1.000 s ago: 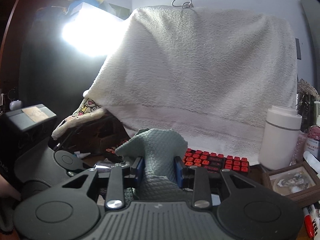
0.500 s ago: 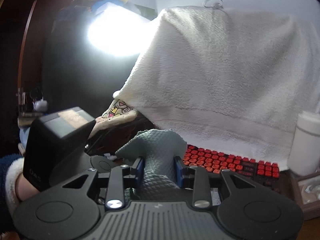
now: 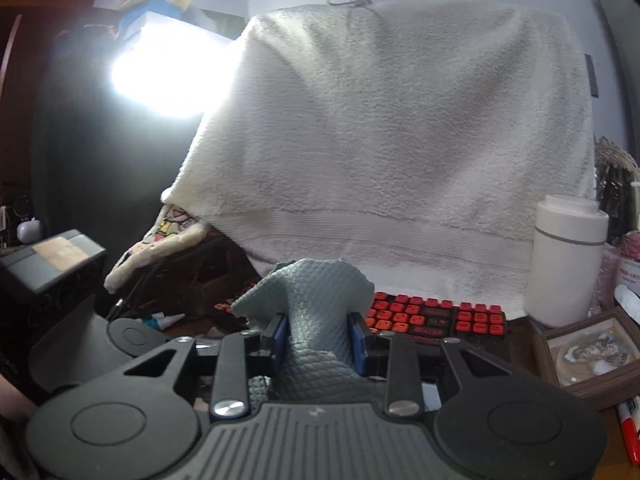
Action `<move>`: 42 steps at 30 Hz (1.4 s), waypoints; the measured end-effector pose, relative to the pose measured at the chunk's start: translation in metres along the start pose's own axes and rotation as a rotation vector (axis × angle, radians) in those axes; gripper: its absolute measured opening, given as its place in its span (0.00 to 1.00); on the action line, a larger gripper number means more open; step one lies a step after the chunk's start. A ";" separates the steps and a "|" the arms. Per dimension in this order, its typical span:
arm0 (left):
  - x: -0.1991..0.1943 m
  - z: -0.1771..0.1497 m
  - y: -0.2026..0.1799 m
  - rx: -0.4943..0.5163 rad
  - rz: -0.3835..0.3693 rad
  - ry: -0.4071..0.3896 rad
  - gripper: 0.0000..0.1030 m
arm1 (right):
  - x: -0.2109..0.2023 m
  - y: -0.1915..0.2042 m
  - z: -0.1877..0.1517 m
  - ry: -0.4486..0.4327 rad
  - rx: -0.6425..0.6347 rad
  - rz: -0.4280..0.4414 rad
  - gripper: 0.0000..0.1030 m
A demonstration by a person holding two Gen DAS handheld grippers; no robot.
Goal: Clean container
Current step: 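Rub the green cloth back and forth over the jug's rim, right tool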
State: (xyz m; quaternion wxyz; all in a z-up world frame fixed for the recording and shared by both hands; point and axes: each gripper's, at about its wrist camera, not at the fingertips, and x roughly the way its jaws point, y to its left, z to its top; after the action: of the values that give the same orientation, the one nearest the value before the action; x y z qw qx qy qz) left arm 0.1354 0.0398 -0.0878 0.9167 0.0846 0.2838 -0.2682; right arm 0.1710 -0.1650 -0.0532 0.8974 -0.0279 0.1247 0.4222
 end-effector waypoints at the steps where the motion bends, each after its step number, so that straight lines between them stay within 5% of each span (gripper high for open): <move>1: -0.001 0.000 0.000 0.000 0.000 0.000 0.47 | 0.000 0.004 0.000 0.000 -0.005 0.022 0.30; 11: -0.002 -0.002 0.001 0.000 0.000 0.000 0.47 | -0.001 0.028 0.002 0.001 -0.052 0.130 0.30; 28: -0.004 -0.002 0.002 0.001 -0.001 0.000 0.47 | -0.001 -0.010 0.001 0.004 0.043 0.000 0.30; 42: 0.000 0.000 0.004 0.000 -0.001 0.000 0.47 | 0.000 0.019 0.003 0.001 0.002 0.156 0.30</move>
State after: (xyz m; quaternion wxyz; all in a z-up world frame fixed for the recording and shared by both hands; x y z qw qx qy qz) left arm 0.1377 0.0431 -0.0875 0.9165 0.0846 0.2839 -0.2688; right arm 0.1569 -0.1521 -0.0491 0.8619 -0.0175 0.1275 0.4905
